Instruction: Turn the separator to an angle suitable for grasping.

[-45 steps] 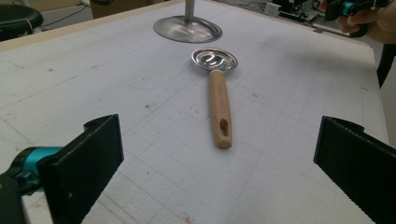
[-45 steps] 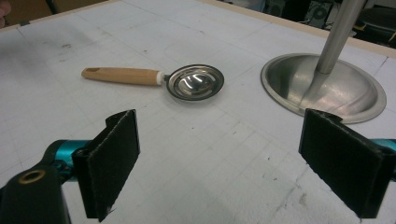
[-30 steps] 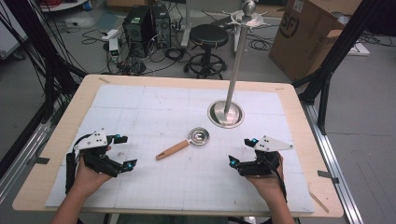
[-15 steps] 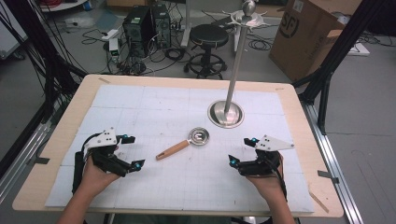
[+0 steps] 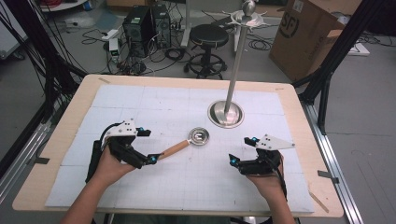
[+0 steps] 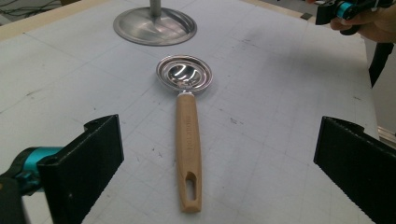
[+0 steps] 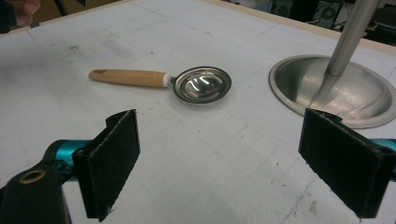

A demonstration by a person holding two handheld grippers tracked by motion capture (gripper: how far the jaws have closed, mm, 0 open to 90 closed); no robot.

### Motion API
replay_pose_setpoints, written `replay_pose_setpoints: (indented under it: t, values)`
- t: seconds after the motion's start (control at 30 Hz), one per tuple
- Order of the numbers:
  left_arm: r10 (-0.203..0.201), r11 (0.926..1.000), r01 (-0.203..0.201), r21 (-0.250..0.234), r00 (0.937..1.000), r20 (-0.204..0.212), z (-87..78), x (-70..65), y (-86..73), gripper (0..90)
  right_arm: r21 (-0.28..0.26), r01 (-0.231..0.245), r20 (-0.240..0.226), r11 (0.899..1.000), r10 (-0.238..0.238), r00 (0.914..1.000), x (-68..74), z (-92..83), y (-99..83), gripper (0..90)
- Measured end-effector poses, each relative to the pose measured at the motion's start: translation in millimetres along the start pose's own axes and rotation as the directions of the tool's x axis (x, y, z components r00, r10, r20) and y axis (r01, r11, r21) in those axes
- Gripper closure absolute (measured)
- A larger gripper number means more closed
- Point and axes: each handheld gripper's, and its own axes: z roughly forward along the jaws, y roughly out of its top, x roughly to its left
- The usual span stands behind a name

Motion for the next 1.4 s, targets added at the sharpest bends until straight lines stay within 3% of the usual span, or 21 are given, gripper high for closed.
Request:
replay_pose_setpoints:
  t: [0.27,0.5,0.57,0.67,0.73,0.8,0.93,1.2,1.27,1.3,1.33,1.4]
  values:
    - [0.007,0.9988,-0.006,0.049,1.0,-0.007,15.2,0.9,2.3,2.1,0.008,0.012,-0.006,1.0,-0.012,0.9999,0.3,4.1,0.1,11.4]
    - [-0.017,0.9935,0.021,0.112,0.999,-0.042,32.0,7.5,0.6,2.3,0.023,0.016,-0.016,1.0,-0.016,0.9998,2.8,8.3,-0.1,11.4]
    - [-0.022,0.9929,0.026,0.116,0.999,-0.04,33.6,8.1,0.8,5.2,0.024,0.016,-0.016,1.0,-0.015,0.9998,2.9,8.5,0.1,11.4]
    - [-0.015,0.9922,0.017,0.124,0.9997,-0.021,39.0,9.9,3.5,17.0,0.021,0.013,-0.016,1.0,-0.013,0.9998,1.9,9.1,0.1,11.4]
    - [-0.008,0.9906,0.013,0.136,0.9994,-0.035,43.9,10.5,4.3,19.4,0.023,0.011,-0.017,1.0,-0.011,0.9998,1.8,9.2,0.0,11.4]
    - [-0.007,0.9871,0.013,0.159,0.9991,-0.043,49.3,12.4,3.0,22.6,0.022,0.014,-0.016,1.0,-0.014,0.9998,1.5,9.0,0.0,11.4]
    - [0.009,0.9735,0.007,0.229,0.9978,-0.066,60.7,14.3,-2.1,26.1,0.028,0.016,-0.021,0.999,-0.015,0.9997,2.3,10.4,-0.1,11.5]
    - [-0.006,0.965,0.026,0.261,0.9972,-0.074,67.7,15.9,-7.9,34.6,0.033,0.012,-0.022,0.999,-0.012,0.9997,1.4,10.8,-0.4,11.4]
    - [-0.006,0.9594,0.026,0.281,0.9974,-0.072,71.6,16.1,-10.6,36.3,0.033,0.015,-0.025,0.999,-0.014,0.9996,1.7,10.9,-0.7,11.5]
    - [-0.003,0.9523,0.026,0.304,0.9971,-0.076,76.1,14.6,-13.3,40.6,0.038,0.015,-0.025,0.999,-0.014,0.9996,2.3,11.7,-1.4,11.5]
    - [-0.003,0.9523,0.026,0.304,0.9971,-0.076,76.1,14.6,-13.3,43.4,0.04,0.014,-0.024,0.999,-0.013,0.9996,2.5,11.8,-1.6,11.5]
    - [0.054,0.9454,-0.018,0.325,0.9932,-0.103,79.0,11.7,-14.0,52.2,0.04,0.022,-0.027,0.999,-0.021,0.9994,2.5,12.4,-1.6,11.5]
